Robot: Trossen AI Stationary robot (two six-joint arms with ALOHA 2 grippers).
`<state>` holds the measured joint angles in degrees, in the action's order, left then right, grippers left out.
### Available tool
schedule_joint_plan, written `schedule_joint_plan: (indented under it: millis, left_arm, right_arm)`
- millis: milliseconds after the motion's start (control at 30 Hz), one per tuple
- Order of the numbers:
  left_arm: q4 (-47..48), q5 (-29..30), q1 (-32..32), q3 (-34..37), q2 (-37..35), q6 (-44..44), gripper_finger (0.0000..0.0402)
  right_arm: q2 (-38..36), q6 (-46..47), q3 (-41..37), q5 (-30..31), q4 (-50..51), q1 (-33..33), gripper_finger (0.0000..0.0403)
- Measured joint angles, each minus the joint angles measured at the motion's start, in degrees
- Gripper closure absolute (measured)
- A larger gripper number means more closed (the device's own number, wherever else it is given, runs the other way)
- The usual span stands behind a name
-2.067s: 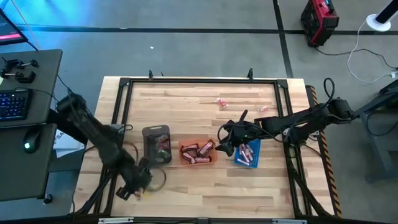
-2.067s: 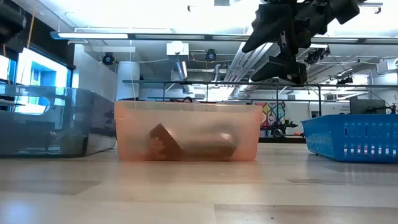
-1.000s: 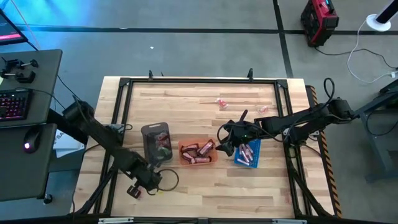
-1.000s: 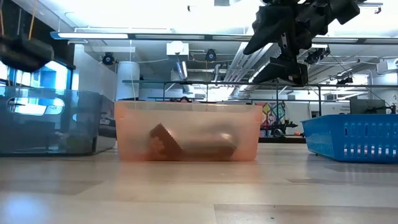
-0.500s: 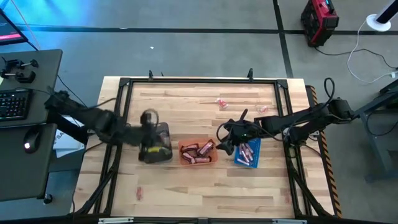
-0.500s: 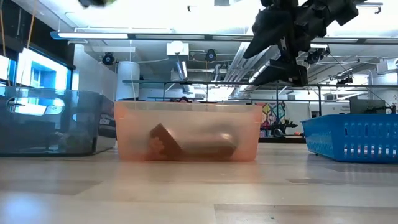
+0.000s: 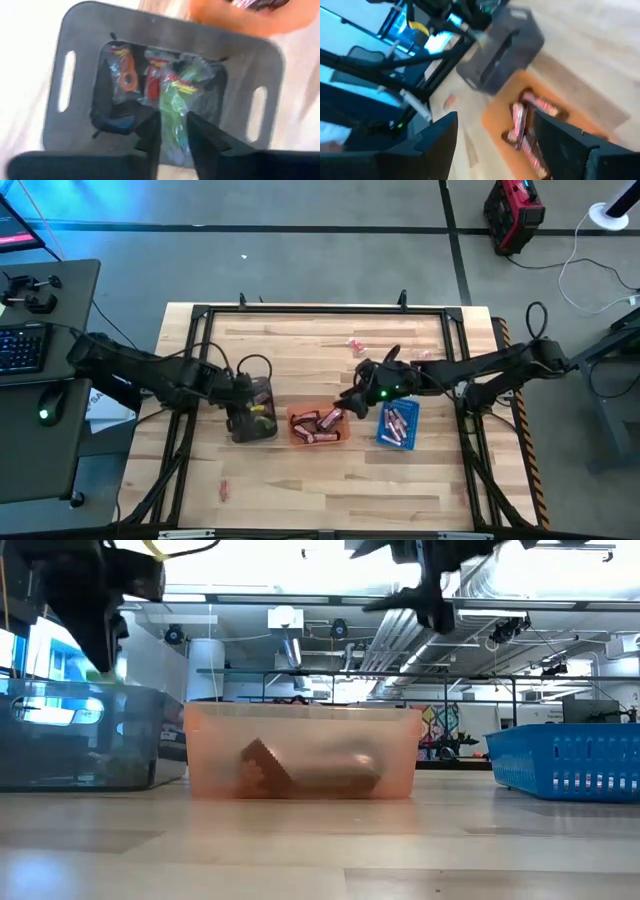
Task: Sort candy by brand, put in halloween buckets
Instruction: Put the green gummy into the black bin, then put the red gummy into the black bin
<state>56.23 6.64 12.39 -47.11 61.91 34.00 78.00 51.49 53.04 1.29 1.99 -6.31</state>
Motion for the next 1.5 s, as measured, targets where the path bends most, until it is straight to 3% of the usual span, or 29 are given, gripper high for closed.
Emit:
schedule_joint_plan:
  millis: [200, 300, 400, 600, 800, 1033, 1233, 1500]
  left_arm:
    - [-2.1, -5.9, -4.7, 0.0, -0.8, 3.2, 0.0231]
    - [-2.2, -11.7, -6.6, 0.0, -0.9, 1.0, 0.0196]
    - [-4.0, -13.7, -7.4, 0.0, -1.1, -1.2, 0.0174]
    - [-19.5, -13.7, -9.9, 0.0, -3.7, -1.1, 0.016]
    - [-36.2, -11.2, -16.9, 0.0, -5.3, 2.6, 0.016]
    - [-44.3, -4.1, -27.1, 0.0, -5.2, 10.0, 0.016]
    - [-53.5, 0.2, -31.8, 0.0, -5.2, 12.9, 0.016]
    - [-57.3, 5.9, -34.1, 0.0, -5.2, 11.5, 0.016]
  right_arm:
    - [0.0, -1.9, 11.8, 9.5, 17.1, 2.4, 0.0151]
    - [0.1, 1.3, 16.7, 15.8, 27.0, 4.3, 0.0151]
    - [0.1, 6.5, 19.9, 18.5, 33.7, 7.0, 0.0151]
    - [3.4, 7.7, 22.1, 10.5, 39.1, 16.5, 0.0151]
    - [11.1, -5.9, 22.4, -0.7, 39.6, 30.3, 0.0151]
    - [20.9, -24.0, 22.4, -7.9, 39.5, 41.8, 0.0151]
    - [27.9, -36.2, 22.4, -13.9, 38.0, 44.8, 0.0151]
    - [32.8, -40.0, 22.4, -9.4, 36.2, 43.4, 0.0151]
